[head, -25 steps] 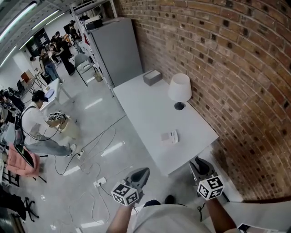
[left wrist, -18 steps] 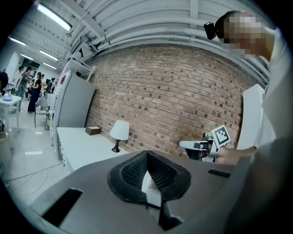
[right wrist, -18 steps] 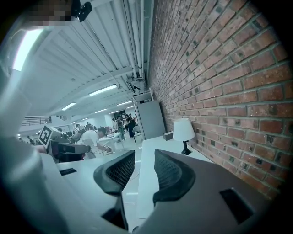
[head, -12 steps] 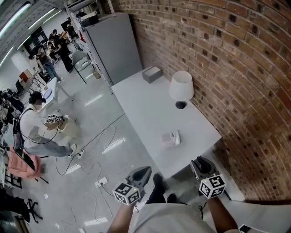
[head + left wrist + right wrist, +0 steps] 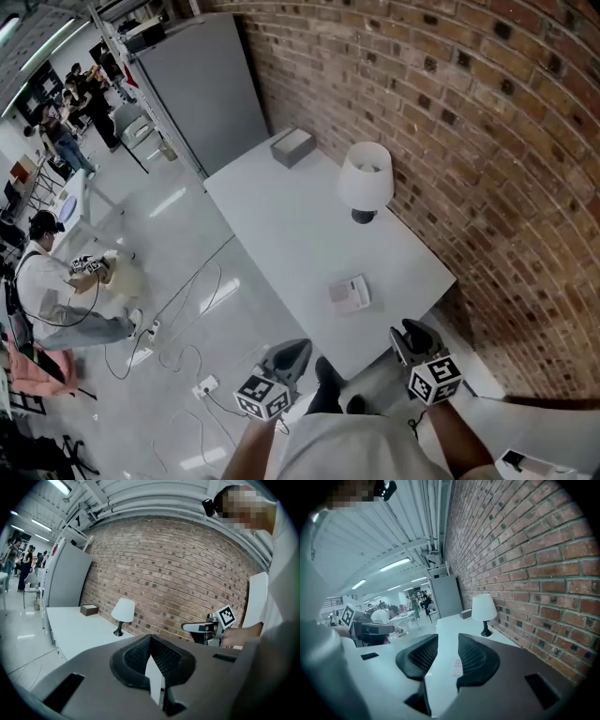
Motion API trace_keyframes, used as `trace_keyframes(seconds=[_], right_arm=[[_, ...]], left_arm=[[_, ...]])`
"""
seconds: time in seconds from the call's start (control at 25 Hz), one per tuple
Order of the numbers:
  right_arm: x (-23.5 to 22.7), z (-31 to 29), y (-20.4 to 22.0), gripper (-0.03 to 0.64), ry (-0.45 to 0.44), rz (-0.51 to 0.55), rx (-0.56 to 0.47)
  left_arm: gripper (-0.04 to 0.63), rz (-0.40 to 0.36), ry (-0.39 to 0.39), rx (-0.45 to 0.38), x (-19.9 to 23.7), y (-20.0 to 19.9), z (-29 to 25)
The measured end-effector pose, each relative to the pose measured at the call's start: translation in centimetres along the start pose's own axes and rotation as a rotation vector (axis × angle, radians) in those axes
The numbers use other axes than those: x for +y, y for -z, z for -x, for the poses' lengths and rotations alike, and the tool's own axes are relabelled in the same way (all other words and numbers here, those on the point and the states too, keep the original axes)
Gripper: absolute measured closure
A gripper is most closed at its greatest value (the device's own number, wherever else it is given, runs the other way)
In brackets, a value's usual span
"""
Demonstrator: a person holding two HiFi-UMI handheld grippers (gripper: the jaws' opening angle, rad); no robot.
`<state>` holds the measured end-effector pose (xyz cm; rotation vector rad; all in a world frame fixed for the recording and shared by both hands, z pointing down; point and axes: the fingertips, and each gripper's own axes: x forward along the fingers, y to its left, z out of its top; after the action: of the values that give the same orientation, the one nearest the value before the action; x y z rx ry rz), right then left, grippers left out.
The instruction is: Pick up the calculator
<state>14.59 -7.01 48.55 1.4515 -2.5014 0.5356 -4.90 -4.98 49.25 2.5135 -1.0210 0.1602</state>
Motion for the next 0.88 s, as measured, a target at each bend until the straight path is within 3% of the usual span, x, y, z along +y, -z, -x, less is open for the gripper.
trace_keyframes(seconds=[0.44,0.88], right_arm=[[-2.1,-8.4,0.7,0.469,0.088,-0.034,0.095],[-4.2,-14.9,4.0,0.468,0.118,-0.066,0.196]], left_arm=[[0.583,-0.008,0.117,0.080,8.4,-0.3,-5.0],[0.583,0.007,0.191,0.173,12.8,2.7,-8.7]])
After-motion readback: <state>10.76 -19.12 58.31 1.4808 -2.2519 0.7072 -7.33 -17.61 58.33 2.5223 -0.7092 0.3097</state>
